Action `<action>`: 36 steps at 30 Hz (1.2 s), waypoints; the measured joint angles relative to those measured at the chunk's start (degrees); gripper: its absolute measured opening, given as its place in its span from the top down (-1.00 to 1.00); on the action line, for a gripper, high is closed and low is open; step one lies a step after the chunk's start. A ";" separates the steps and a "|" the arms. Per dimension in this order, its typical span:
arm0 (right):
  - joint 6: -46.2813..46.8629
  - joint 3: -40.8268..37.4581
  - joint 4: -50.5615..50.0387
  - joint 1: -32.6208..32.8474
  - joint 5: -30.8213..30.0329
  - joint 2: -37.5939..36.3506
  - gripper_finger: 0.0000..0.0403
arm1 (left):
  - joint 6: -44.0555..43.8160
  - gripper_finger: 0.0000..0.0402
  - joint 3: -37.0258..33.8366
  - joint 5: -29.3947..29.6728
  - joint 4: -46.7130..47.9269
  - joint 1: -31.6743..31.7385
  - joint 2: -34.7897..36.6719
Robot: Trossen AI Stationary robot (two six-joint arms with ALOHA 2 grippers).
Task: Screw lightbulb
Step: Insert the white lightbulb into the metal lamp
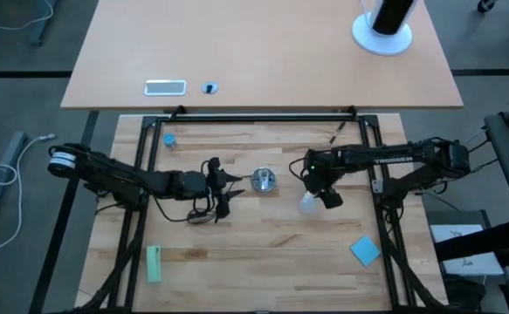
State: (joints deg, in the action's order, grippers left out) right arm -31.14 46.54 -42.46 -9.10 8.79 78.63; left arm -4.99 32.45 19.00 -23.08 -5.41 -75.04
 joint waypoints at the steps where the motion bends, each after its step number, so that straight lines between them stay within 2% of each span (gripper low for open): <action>1: -1.85 -0.21 0.10 0.82 -0.20 0.91 -0.12 | 0.00 0.18 0.00 0.00 -0.45 0.06 -0.20; 7: -10.50 0.17 4.13 7.31 -4.45 7.54 -0.15 | 0.00 0.23 0.20 0.05 -0.93 0.06 -0.48; 11: -10.81 1.22 6.81 10.50 -10.04 13.02 -0.20 | 0.22 0.26 0.31 0.05 -0.93 0.06 -0.46; 14: -8.40 3.26 7.96 11.02 -10.05 16.49 -0.23 | 0.15 0.27 0.31 0.05 -0.97 0.06 -0.49; 19: -1.03 7.55 5.70 10.97 -9.30 20.53 -0.19 | 0.00 0.29 0.24 0.07 -0.98 0.06 -0.46; 23: 2.90 10.25 4.61 10.91 -6.12 20.89 -0.14 | -0.02 0.30 0.20 0.09 -1.13 0.06 -0.46; 28: 5.11 11.18 2.31 11.48 -4.71 17.83 -0.12 | -0.45 0.27 0.20 0.09 -1.09 0.06 -0.46; 33: 4.22 11.04 1.47 14.04 0.54 15.61 -0.15 | -1.14 0.25 0.20 0.09 -1.14 0.06 -0.44; 36: 10.06 11.04 1.84 15.62 0.96 15.45 -0.16 | -1.53 0.26 0.17 0.01 -0.91 0.06 -0.42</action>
State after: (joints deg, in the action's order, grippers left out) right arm -21.09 57.58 -40.62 6.51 9.75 94.08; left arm -6.52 32.62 19.01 -23.98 -5.35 -75.46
